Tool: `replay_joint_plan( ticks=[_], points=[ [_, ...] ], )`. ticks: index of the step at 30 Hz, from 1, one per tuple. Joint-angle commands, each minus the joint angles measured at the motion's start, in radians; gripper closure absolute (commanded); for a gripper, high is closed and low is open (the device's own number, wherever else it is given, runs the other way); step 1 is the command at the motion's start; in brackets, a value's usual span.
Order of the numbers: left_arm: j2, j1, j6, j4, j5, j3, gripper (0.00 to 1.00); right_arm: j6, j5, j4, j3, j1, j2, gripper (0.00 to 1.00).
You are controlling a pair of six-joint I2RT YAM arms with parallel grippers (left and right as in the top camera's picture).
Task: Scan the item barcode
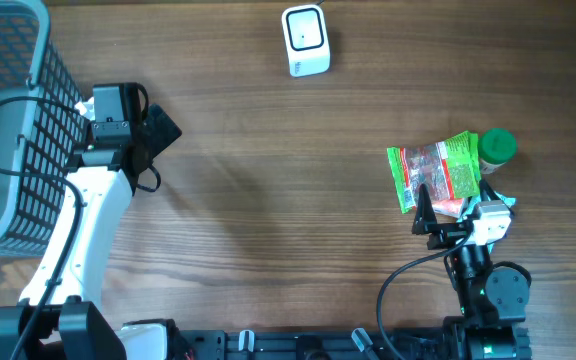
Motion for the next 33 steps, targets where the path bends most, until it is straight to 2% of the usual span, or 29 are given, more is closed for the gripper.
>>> replay_joint_plan(
  ticks=[1, 20, 25, 33],
  points=[
    [0.000, 0.005, 0.005, 0.000, 0.002, 0.010, 0.00, 0.014, 0.010, 0.002, -0.001, -0.004, -0.012, 0.00],
    [-0.034, 0.005, 0.005, 0.000, 0.002, 0.010, 0.00, 0.014, 0.010, 0.002, -0.001, -0.004, -0.008, 0.00],
    [-0.185, 0.005, 0.005, 0.000, 0.002, 0.010, 0.00, 0.014, 0.010, 0.002, -0.001, -0.004, -0.008, 0.00],
    [-0.567, 0.005, 0.005, -0.001, 0.002, 0.010, 0.00, 0.014, 0.010, 0.002, -0.001, -0.004, -0.008, 0.00]
  ],
)
